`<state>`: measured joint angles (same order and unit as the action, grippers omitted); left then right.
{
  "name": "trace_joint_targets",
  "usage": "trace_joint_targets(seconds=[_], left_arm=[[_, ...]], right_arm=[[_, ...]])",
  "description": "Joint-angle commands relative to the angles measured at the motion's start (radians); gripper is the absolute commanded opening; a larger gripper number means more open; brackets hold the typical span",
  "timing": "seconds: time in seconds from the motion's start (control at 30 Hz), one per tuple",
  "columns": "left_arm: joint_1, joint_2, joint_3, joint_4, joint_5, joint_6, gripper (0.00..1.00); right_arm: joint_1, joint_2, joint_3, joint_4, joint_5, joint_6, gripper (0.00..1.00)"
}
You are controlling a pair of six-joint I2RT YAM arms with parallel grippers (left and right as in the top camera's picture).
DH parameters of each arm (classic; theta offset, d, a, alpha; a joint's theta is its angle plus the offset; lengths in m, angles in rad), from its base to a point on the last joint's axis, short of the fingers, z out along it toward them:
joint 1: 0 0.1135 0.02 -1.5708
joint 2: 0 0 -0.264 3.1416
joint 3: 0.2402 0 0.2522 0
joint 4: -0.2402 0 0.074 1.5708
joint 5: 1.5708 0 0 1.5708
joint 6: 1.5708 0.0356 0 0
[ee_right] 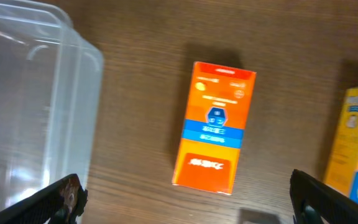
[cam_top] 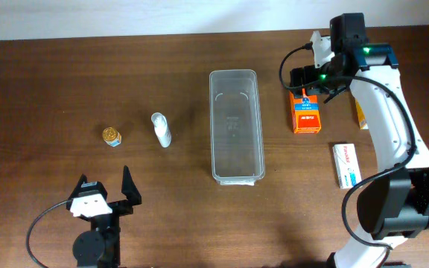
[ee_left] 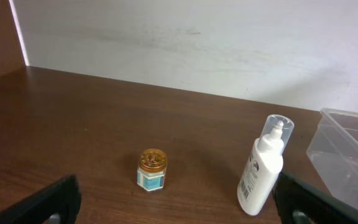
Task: Pack container
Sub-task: 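Move the right gripper up over the orange vitamin box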
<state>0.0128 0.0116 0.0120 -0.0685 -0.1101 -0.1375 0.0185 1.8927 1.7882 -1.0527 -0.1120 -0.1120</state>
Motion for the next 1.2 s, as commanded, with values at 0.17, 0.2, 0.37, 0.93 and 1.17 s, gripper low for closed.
trace_joint_targets(seconds=[0.17,0.2,0.37,0.93,1.17], left_arm=[[0.003,-0.006,-0.003,-0.001,-0.011,0.016,0.99],[0.003,-0.006,-0.003,-0.001,-0.011,0.016,1.0],[0.003,-0.006,-0.003,-0.001,-0.011,0.016,0.99],[0.003,-0.006,-0.003,-0.001,-0.01,0.016,0.99],[0.003,-0.006,-0.003,-0.001,-0.01,0.016,0.99]], right_arm=[[-0.006,0.1,0.007,-0.001,0.143,-0.022,0.99],[-0.007,0.11,0.007,0.0,0.143,-0.022,0.98],[-0.007,0.139,0.006,0.003,0.143,-0.022,0.99],[-0.052,0.257,0.002,0.06,-0.027,-0.041,0.98],[-0.051,0.269,0.002,0.111,-0.014,-0.036,0.97]])
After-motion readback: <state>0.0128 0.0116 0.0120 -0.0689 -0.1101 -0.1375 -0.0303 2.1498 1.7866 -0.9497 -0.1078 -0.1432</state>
